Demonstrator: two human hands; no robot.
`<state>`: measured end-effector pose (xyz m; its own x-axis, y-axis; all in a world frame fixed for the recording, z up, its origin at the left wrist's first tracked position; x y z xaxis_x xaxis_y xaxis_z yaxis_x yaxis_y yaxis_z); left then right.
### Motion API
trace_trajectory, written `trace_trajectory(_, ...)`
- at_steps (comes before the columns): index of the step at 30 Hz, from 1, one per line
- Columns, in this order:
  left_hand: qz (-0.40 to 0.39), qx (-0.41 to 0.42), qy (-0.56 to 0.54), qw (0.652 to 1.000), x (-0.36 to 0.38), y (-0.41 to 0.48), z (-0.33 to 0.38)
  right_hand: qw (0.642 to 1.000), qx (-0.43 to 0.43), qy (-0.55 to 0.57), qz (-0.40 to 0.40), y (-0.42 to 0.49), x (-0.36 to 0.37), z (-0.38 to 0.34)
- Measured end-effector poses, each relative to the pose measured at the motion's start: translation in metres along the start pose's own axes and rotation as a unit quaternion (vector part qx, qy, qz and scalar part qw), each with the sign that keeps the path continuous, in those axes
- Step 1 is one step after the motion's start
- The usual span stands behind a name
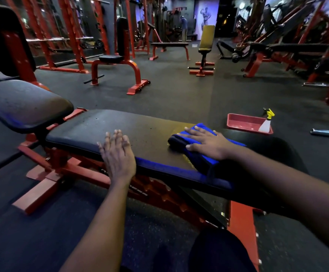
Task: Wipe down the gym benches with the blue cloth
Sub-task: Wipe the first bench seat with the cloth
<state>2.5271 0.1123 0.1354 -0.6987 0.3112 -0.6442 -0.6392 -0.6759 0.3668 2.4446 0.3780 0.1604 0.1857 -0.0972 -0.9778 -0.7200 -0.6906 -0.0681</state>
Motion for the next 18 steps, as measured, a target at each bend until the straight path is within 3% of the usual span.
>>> trace_trajectory(4,0.020,0.000,-0.005,1.000,-0.003,-0.003,0.001,0.997,0.066,-0.014,0.028,0.007,0.005,-0.018)
trace_trajectory(9,0.003,0.003,0.003,1.000,-0.003,-0.002,0.003,0.998,-0.057,-0.001,0.001,-0.029,0.017,-0.042)
trace_trajectory(15,-0.009,-0.001,0.025,1.000,-0.003,-0.002,0.001,0.997,0.071,-0.027,0.030,-0.025,0.014,-0.042)
trace_trajectory(18,-0.011,0.006,0.032,0.999,-0.003,-0.003,0.001,0.997,-0.007,-0.071,0.028,-0.049,0.026,-0.066)
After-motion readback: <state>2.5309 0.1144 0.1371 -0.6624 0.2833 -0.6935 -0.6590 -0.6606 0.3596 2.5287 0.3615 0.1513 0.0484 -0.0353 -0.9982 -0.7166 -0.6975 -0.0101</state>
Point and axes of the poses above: each hand's wrist, its own y-axis towards the middle knuckle, its own x-axis out of the palm, z = x × y, the point moved 8 cm from there along y, towards the middle knuckle, and after that the axes turned 12 degrees about -x, right-handed, at the moved point
